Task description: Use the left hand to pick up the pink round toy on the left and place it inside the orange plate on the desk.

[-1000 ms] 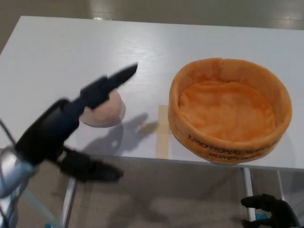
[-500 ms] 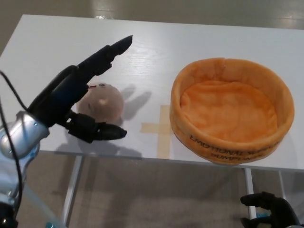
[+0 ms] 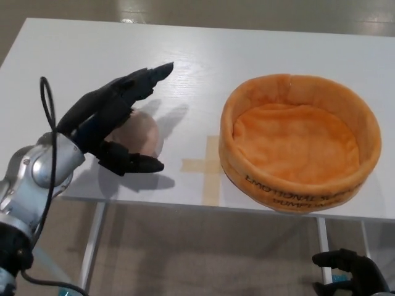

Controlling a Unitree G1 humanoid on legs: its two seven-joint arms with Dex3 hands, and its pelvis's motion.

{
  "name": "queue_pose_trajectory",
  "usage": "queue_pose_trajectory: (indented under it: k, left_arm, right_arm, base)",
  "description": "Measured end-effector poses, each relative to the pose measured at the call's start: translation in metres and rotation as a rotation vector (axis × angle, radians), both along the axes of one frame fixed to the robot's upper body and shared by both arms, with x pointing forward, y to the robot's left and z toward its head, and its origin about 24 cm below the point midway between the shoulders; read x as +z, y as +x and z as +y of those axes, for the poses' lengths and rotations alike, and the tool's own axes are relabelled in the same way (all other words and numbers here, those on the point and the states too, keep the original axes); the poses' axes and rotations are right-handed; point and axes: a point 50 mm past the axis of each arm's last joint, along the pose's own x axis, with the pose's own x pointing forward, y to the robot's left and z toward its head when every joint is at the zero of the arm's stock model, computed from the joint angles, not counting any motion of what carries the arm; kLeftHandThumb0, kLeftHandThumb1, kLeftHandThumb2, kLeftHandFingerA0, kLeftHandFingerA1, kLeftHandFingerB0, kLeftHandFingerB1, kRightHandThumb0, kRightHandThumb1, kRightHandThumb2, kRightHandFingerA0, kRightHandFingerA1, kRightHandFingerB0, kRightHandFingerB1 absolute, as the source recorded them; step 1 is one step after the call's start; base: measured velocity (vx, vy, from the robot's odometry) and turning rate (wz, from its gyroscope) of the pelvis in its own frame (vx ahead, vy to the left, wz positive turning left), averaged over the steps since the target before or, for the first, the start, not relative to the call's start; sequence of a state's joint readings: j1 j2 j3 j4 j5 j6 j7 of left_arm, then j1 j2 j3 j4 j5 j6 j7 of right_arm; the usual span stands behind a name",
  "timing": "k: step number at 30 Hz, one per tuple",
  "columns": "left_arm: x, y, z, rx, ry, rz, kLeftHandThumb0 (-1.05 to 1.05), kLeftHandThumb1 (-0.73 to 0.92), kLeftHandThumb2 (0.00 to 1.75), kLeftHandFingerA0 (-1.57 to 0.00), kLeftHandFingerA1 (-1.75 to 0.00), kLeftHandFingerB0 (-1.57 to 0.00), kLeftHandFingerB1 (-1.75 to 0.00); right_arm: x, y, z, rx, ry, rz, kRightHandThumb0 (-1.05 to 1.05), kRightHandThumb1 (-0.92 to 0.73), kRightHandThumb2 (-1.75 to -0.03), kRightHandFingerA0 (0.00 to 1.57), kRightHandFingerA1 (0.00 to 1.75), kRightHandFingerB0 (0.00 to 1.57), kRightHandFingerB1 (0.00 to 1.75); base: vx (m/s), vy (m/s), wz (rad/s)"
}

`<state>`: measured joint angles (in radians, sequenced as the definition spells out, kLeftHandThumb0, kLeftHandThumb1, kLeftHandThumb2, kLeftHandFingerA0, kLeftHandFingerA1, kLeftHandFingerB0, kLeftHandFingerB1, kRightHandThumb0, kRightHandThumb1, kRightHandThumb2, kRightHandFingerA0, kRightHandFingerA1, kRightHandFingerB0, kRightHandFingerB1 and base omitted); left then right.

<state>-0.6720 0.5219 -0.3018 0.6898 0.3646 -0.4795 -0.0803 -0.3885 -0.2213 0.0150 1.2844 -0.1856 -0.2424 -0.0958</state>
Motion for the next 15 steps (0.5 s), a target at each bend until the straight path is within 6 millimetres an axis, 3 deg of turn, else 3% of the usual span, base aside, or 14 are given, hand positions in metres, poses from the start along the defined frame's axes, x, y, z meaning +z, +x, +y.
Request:
queue_pose_trajectory:
  k: [15]
  left_arm:
    - [-0.023,0.012,0.013,0.145,0.243,-0.042,-0.57,0.38,0.71,0.0,0.0,-0.03,-0.18]
  right_arm:
    - [0.0,0.0,0.0,0.003,0.001,0.002,-0.15,-0.58,-0.56,0.49,0.82,0.47,0.72]
  base:
    - [0.0,0.0,0.0]
